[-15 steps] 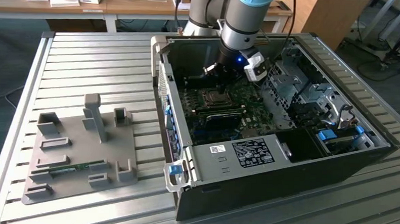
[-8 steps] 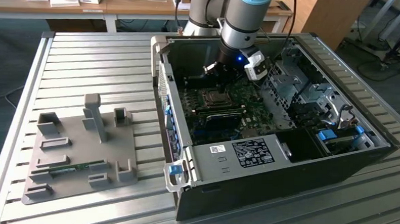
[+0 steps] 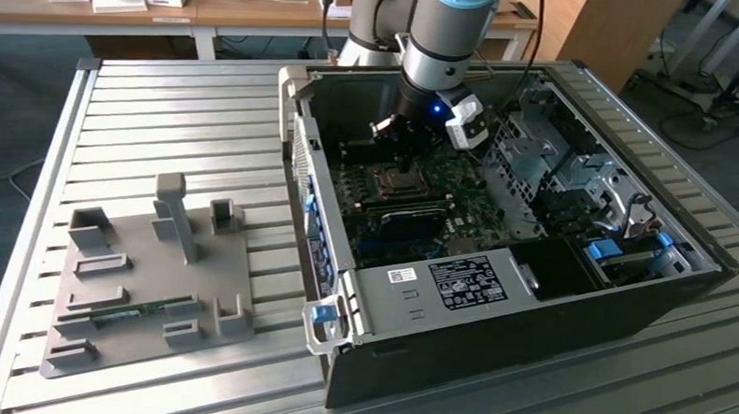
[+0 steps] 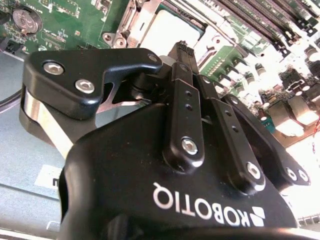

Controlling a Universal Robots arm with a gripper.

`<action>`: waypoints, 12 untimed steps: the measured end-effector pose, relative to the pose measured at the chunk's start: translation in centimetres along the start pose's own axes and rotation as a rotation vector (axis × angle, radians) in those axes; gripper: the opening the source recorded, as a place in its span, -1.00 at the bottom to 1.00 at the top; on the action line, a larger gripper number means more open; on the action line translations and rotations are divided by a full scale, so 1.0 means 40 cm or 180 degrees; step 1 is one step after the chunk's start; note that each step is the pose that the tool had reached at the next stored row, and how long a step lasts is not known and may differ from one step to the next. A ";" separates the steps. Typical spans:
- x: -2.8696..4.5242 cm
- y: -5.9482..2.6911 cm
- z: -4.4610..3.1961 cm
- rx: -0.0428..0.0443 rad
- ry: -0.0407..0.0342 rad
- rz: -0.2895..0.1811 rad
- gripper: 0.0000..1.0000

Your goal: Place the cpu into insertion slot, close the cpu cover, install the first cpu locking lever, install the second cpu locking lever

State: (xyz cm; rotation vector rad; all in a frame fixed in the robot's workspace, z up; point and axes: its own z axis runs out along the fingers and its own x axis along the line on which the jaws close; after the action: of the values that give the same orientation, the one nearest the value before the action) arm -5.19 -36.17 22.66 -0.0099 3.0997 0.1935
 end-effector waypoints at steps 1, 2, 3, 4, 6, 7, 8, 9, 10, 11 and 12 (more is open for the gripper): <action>0.000 0.000 0.000 0.0000 0.0000 0.0000 -0.79; 0.000 0.000 0.000 0.0000 0.0000 0.0000 -0.79; 0.000 0.000 0.000 0.0000 0.0000 0.0000 -0.79; 0.000 0.000 -0.001 0.0000 0.0000 0.0000 -0.79; 0.000 0.000 -0.004 0.0000 0.0000 0.0000 -0.79; 0.000 0.001 -0.006 0.0000 0.0000 0.0000 -0.79; 0.000 0.001 -0.008 0.0000 0.0000 0.0000 -0.79; 0.000 0.001 -0.011 0.0000 0.0000 0.0000 -0.79; 0.000 0.002 -0.013 0.0000 0.0000 0.0000 -0.79; -0.001 0.002 -0.015 0.0000 0.0000 0.0000 -0.79; -0.001 0.002 -0.016 0.0000 0.0000 0.0000 -0.79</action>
State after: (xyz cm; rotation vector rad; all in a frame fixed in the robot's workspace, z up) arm -5.19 -36.18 23.29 -0.0100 3.0997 0.1937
